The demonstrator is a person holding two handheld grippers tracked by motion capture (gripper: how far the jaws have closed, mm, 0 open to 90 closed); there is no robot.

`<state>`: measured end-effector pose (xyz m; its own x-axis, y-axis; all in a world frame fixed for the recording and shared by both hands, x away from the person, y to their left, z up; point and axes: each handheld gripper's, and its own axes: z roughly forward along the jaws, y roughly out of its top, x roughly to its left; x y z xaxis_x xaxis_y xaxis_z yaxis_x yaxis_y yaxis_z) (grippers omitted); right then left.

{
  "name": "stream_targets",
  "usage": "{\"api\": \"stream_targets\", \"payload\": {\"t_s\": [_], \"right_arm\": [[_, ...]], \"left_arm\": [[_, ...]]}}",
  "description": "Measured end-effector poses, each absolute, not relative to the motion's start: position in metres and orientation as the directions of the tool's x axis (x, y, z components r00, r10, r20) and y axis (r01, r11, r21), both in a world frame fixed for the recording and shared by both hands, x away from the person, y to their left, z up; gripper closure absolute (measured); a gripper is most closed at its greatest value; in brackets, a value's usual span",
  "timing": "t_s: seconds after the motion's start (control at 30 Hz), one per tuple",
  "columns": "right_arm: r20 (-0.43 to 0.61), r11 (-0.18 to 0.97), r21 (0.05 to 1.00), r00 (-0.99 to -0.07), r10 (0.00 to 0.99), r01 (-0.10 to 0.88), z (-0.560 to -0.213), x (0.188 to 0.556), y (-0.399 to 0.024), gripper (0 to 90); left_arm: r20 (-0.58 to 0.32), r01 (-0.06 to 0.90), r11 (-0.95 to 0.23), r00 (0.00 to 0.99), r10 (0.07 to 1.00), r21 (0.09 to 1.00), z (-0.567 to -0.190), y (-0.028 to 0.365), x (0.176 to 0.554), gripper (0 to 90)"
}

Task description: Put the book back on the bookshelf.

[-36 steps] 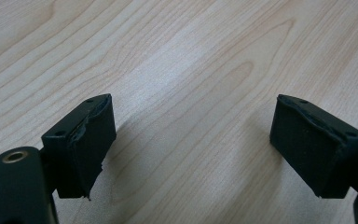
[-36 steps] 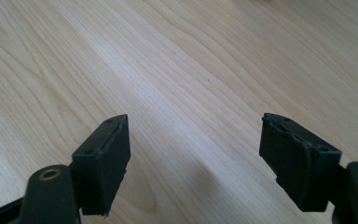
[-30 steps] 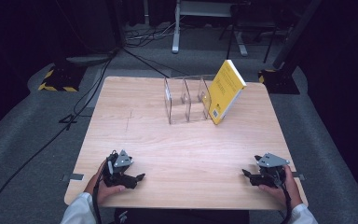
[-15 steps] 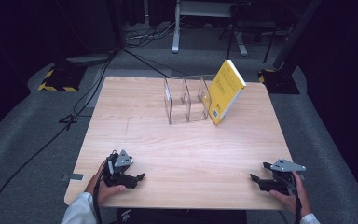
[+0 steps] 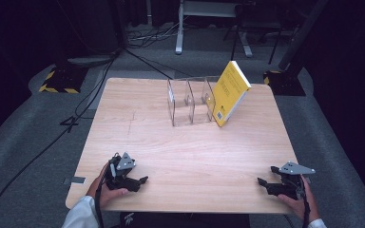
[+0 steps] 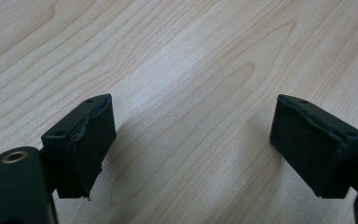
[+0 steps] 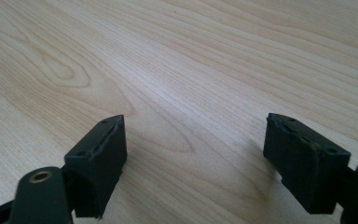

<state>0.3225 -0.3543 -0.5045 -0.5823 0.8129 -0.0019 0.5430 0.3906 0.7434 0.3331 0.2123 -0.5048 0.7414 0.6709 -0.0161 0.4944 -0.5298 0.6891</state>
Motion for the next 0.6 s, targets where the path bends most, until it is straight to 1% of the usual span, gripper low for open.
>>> {"api": "stream_targets", "payload": {"t_s": [0.6], "right_arm": [[-0.002,0.384,0.743,-0.572,0.820,0.548,-0.5045,0.3229,-0.3542,21.9]], "left_arm": [[-0.013,0.490,-0.534,0.745,0.667,0.689,-0.5047,0.2117,0.3355,14.3]]}}
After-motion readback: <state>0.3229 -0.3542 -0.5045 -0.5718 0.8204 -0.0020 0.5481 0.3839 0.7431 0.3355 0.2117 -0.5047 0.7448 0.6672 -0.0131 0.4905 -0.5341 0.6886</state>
